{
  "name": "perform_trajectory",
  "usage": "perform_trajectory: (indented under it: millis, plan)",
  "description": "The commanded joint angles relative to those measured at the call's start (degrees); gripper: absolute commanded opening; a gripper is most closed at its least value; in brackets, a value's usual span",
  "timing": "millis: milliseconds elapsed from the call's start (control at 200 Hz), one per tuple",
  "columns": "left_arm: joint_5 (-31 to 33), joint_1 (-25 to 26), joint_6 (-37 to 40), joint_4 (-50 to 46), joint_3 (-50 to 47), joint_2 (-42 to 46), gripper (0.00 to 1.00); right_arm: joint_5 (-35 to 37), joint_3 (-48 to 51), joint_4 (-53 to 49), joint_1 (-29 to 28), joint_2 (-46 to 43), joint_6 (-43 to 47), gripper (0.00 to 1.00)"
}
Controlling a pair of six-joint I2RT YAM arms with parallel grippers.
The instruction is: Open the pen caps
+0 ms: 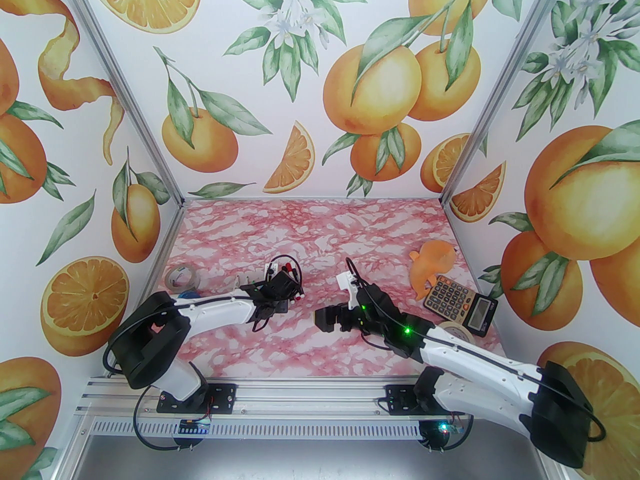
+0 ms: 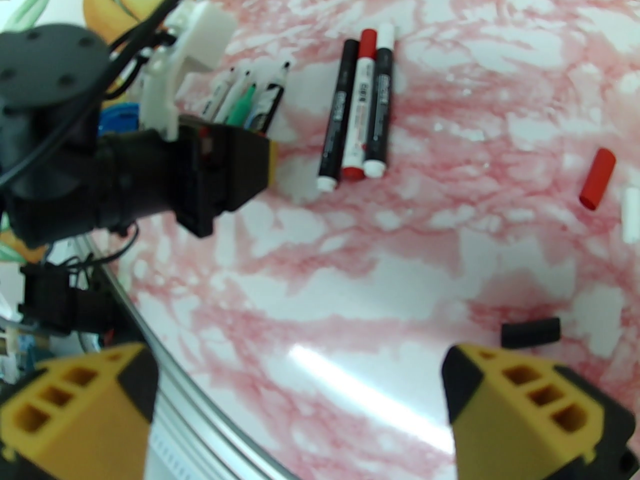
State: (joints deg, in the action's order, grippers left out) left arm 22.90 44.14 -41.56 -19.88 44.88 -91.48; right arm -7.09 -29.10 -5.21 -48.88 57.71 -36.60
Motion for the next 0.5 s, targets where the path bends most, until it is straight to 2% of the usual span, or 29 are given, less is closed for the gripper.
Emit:
perform_trajectory:
  millis: [0,495]
  plan:
    - [-0.30,-1.12,0.86,1.38,2.14,-0.96,0.00,5.77,0.71,3.48,-1.77,-1.20,-1.10,1.00]
    - [0.28,-1.77,2.16,-2.14,3.27,-3.62,0.01,7.09,-0.71,3.98,-3.32,2.18,-1.73,1.00]
